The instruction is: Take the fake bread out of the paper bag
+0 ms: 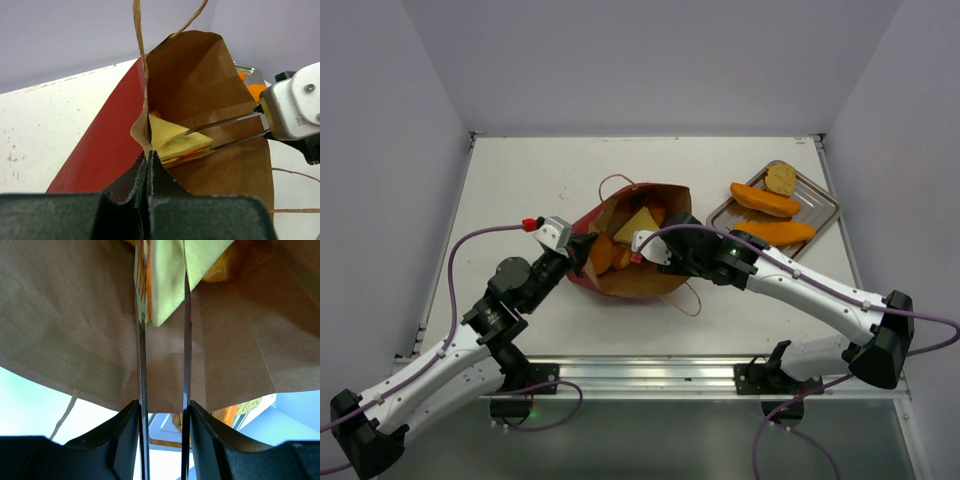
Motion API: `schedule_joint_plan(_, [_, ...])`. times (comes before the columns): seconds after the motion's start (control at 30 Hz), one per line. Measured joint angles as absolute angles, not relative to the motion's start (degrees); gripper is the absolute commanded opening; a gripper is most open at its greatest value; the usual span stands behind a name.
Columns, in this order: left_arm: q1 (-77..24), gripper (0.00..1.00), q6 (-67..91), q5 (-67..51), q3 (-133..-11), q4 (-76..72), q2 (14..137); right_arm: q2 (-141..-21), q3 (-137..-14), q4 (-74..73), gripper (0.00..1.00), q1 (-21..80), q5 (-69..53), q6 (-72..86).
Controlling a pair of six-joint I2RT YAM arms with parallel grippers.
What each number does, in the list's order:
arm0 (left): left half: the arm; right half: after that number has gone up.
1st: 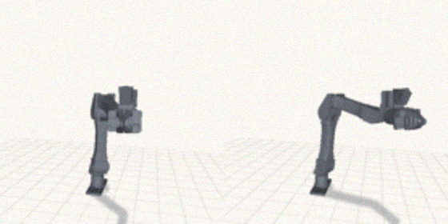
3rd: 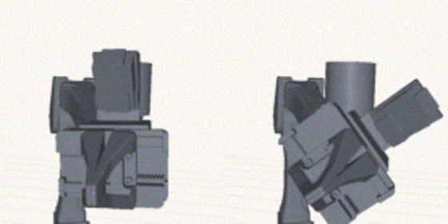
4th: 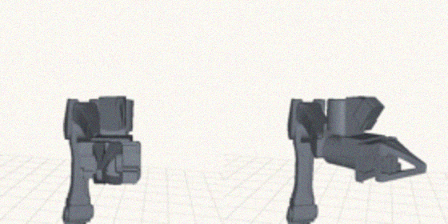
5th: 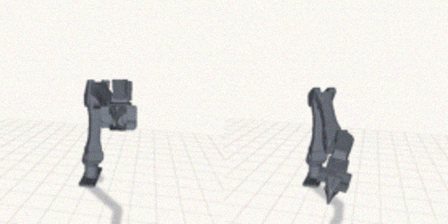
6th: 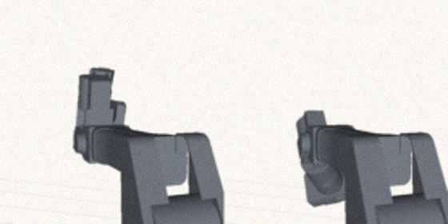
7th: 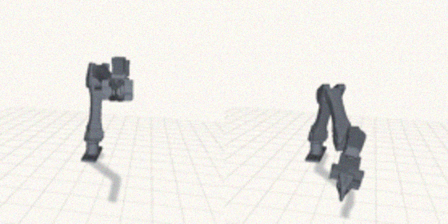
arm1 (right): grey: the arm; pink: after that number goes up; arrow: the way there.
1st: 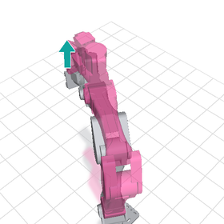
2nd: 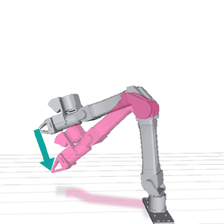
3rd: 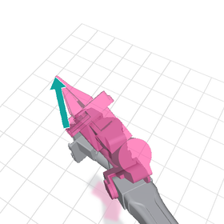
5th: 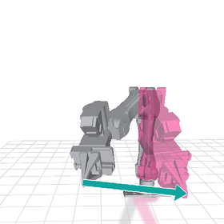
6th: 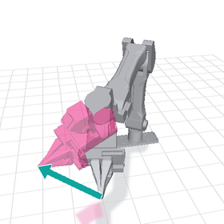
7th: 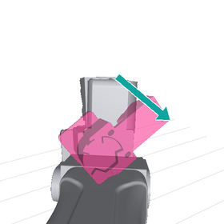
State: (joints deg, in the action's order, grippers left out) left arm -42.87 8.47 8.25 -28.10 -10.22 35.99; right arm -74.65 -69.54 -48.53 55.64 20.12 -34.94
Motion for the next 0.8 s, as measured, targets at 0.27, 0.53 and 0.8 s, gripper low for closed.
schedule_joint_plan(0.27, [-42.9,0.00,8.5,8.3,-28.1,-10.0,35.9,-77.4,-70.1,-48.0,0.42,56.0,23.9,-34.4])
schedule_joint_plan(0.53, [-42.9,0.00,8.4,8.3,-28.1,-9.7,35.3,-79.1,-70.4,-48.6,0.07,56.0,26.3,-32.9])
schedule_joint_plan(0.8, [-42.9,0.00,8.4,8.4,-28.1,-9.2,34.5,-79.1,-72.3,-50.3,0.00,56.0,24.9,-31.9])
